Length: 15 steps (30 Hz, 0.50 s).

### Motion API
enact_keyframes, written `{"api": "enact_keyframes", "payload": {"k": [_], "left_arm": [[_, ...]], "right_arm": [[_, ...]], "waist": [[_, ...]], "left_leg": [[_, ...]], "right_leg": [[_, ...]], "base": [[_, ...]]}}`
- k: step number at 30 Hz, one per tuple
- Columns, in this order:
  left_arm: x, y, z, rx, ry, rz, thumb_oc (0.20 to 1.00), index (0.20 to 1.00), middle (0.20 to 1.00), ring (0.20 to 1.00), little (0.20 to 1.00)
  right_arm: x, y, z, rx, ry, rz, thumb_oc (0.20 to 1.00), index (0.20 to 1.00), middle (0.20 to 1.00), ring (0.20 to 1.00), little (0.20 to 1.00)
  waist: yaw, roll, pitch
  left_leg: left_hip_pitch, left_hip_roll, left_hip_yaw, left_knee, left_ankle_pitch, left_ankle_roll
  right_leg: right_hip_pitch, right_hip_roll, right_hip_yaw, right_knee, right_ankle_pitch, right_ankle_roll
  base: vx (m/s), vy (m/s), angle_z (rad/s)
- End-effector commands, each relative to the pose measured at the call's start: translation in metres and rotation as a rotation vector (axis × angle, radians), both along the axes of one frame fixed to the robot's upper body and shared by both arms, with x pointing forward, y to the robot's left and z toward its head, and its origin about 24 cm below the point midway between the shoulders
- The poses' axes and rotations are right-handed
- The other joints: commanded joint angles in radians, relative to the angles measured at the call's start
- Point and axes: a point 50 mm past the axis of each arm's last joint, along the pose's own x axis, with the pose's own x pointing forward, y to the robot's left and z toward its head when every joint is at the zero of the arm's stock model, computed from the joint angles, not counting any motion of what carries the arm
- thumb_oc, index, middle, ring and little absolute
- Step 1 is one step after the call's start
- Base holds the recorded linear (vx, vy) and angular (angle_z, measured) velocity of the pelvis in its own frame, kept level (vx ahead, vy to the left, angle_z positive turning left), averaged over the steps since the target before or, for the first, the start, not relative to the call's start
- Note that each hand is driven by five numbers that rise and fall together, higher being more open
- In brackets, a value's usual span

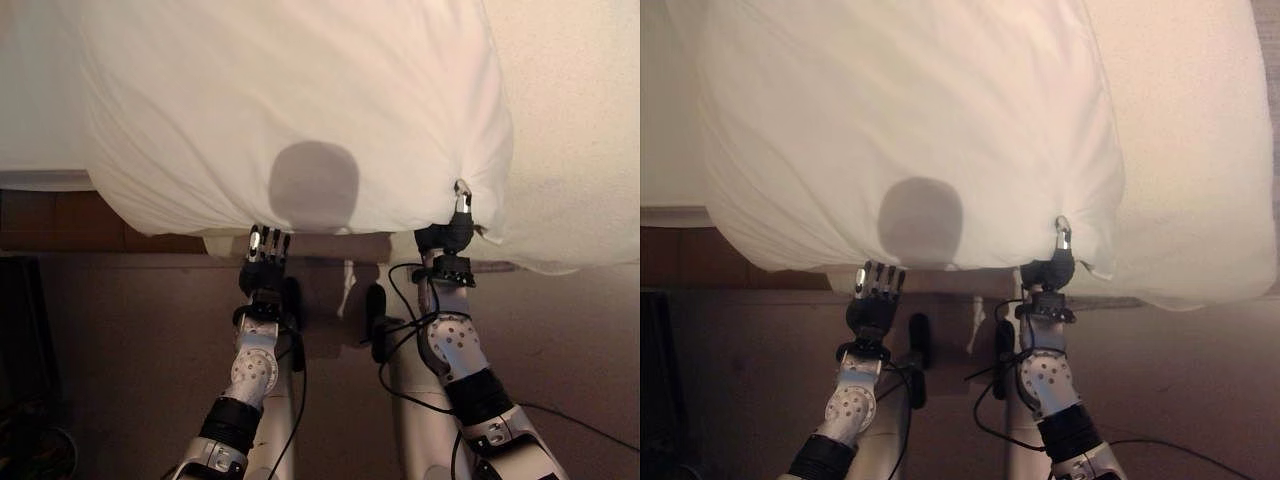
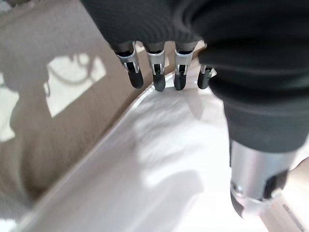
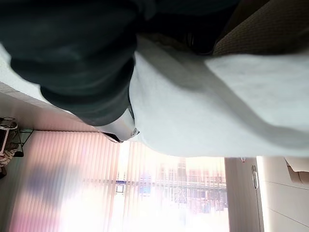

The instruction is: Make the bed

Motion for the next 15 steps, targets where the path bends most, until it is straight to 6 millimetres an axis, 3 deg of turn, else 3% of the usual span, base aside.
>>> {"api": "enact_keyframes", "payload": {"k": [1, 5, 11, 15], "left_arm": [[0.007, -0.02, 0.024, -0.014, -0.171, -0.116, 1.0, 1.0, 1.0, 1.0, 1.0], [0.008, -0.023, 0.025, -0.02, -0.176, -0.126, 1.0, 1.0, 1.0, 1.0, 1.0], [0.009, -0.024, 0.011, -0.017, -0.088, -0.098, 1.0, 1.0, 1.0, 1.0, 1.0], [0.006, -0.029, -0.016, -0.007, 0.066, -0.096, 1.0, 1.0, 1.0, 1.0, 1.0]], "right_arm": [[-0.022, -0.007, 0.027, 0.014, -0.229, -0.029, 0.2, 0.2, 0.2, 0.2, 0.2], [-0.023, -0.006, 0.027, 0.018, -0.236, -0.028, 0.2, 0.2, 0.2, 0.2, 0.2], [-0.024, -0.005, 0.029, 0.035, -0.25, -0.026, 0.2, 0.2, 0.2, 0.2, 0.2], [-0.025, -0.003, 0.034, 0.032, -0.272, -0.016, 0.2, 0.2, 0.2, 0.2, 0.2]], "waist": [[-0.039, -0.016, -0.079], [-0.042, -0.02, -0.082], [-0.045, -0.021, -0.087], [-0.049, -0.018, -0.084]], "left_leg": [[-0.041, -0.027, 0.047, 0.091, -0.108, 0.042], [-0.045, -0.026, 0.047, 0.098, -0.11, 0.041], [-0.048, -0.024, 0.05, 0.103, -0.111, 0.041], [-0.045, -0.025, 0.054, 0.098, -0.108, 0.04]], "right_leg": [[-0.001, 0.03, -0.002, -0.162, 0.109, 0.082], [-0.004, 0.03, -0.003, -0.158, 0.11, 0.082], [-0.007, 0.031, -0.001, -0.153, 0.11, 0.081], [-0.004, 0.032, 0.001, -0.158, 0.113, 0.083]], "base": [[0.0, -0.01, -0.03], [0.0, 0.0, 0.0], [0.0, 0.0, 0.0], [0.0, 0.0, 0.0]]}}
